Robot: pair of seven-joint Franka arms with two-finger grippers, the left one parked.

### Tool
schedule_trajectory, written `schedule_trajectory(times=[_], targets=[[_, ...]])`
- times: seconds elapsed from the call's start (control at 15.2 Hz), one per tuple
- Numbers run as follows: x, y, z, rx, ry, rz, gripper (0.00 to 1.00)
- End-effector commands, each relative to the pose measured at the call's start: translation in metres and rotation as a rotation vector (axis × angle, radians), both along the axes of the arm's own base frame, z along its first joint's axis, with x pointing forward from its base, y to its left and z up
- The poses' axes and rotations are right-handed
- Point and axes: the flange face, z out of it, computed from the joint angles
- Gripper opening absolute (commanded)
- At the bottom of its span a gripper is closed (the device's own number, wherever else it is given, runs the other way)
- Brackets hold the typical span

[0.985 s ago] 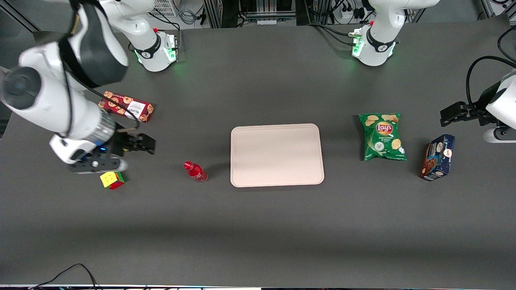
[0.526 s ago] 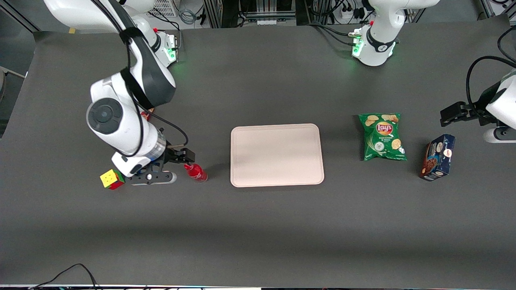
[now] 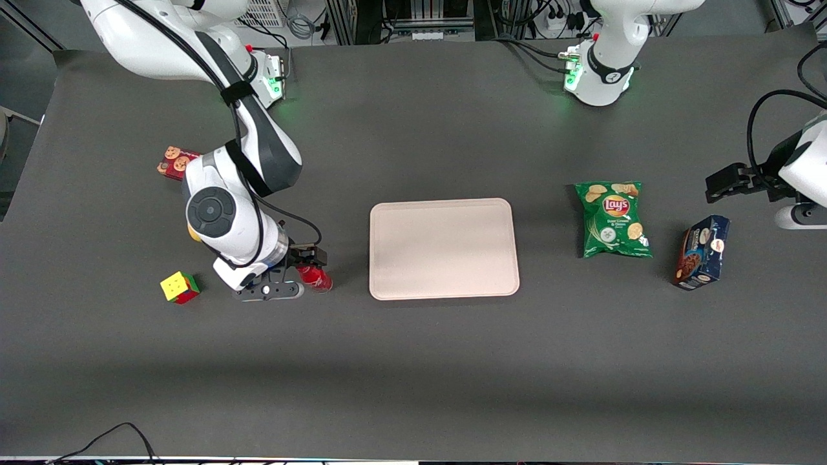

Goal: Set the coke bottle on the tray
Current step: 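Lower the right gripper and close it around the bottle's cap end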

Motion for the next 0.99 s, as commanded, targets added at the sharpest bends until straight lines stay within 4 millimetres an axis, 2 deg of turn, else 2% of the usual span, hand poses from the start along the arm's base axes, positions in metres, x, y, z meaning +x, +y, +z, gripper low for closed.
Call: schedule_trajectory(times=[0.0, 0.59, 0.79, 0.85, 0.92], targets=[[-0.005, 0.005, -0.008, -0.008, -0.024, -0.004, 1.00], [-0.007, 0.004, -0.012, -0.027, -0.026, 0.009, 1.00], [-0.011, 0.003, -0.021, -0.023, -0.034, 0.011, 0.99], [-0.011, 0.003, -0.022, -0.021, -0.040, 0.012, 0.91], [-0.012, 0.003, -0.022, -0.021, -0.039, 0.015, 0.77]])
